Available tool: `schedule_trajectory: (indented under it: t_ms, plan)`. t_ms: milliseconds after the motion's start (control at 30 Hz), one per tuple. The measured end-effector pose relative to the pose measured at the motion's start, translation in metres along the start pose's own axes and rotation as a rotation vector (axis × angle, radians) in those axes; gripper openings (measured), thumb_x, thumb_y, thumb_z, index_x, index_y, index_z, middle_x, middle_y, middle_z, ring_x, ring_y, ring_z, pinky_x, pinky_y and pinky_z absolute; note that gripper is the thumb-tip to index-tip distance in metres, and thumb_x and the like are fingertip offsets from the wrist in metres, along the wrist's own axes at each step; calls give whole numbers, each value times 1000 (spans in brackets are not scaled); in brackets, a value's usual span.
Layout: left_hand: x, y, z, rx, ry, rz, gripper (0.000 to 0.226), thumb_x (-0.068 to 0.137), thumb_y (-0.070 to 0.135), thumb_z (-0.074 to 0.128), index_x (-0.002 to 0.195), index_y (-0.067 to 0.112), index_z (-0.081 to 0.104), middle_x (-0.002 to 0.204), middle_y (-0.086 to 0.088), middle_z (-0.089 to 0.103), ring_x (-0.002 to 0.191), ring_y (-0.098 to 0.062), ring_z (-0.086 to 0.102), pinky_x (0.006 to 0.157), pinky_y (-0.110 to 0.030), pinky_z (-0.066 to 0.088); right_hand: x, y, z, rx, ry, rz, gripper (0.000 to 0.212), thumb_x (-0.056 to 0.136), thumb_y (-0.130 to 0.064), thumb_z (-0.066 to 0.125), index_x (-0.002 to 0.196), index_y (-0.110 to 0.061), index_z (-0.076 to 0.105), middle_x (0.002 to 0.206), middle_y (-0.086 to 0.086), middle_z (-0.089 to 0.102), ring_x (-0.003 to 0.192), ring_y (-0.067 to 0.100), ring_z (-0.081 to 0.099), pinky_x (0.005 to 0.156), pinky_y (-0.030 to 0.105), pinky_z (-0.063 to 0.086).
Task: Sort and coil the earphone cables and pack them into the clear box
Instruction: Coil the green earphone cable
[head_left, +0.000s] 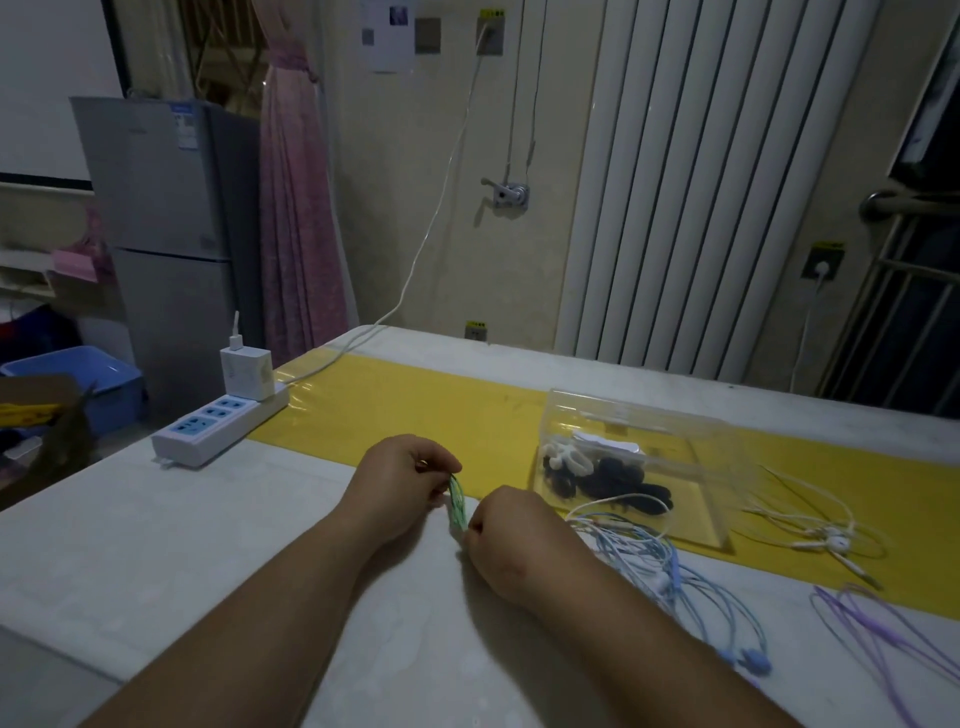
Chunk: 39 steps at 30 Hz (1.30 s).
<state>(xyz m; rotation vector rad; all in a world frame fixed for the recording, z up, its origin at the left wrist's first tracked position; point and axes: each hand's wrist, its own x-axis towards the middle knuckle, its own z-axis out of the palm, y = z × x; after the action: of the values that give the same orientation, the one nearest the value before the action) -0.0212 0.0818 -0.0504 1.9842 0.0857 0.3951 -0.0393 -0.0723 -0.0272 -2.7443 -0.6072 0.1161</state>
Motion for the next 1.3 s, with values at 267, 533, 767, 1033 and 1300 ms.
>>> schedule_trajectory:
  t_ms: [267,533,767,1033,1300]
  plan:
    - [-6,12,12,484,-203,244,29,76,-2,64,81,24,78,84,3,67,77,-13,59,72,-24,46,-41,15,11,-255,136,-53,22,92,-17,48,102,-13,67,100,10,65,98,31,62,69,29,32]
    - [-7,43,54,568,-296,270,35,76,-5,57,90,19,78,97,-3,73,90,-16,64,72,-18,40,-63,32,3,-227,216,99,21,89,-17,49,99,-13,67,101,10,66,93,30,62,69,30,35]
    - [-20,57,85,515,-263,334,38,72,-7,57,93,16,79,97,-8,73,91,-22,65,79,-26,48,-76,50,-10,-300,247,186,23,91,-23,48,107,-19,64,110,5,66,103,25,61,75,29,37]
    - [-25,68,118,498,-225,390,25,82,6,62,93,21,78,96,-5,74,90,-21,63,77,-27,49,-86,68,-9,-443,179,172,26,94,-23,47,112,-14,63,119,9,62,111,28,53,89,38,41]
    - [-25,56,107,660,-280,545,20,80,15,68,94,26,78,102,3,69,94,-22,62,76,-35,49,-87,69,0,-222,354,164,29,92,-13,47,116,-18,61,113,6,61,104,25,58,82,34,44]
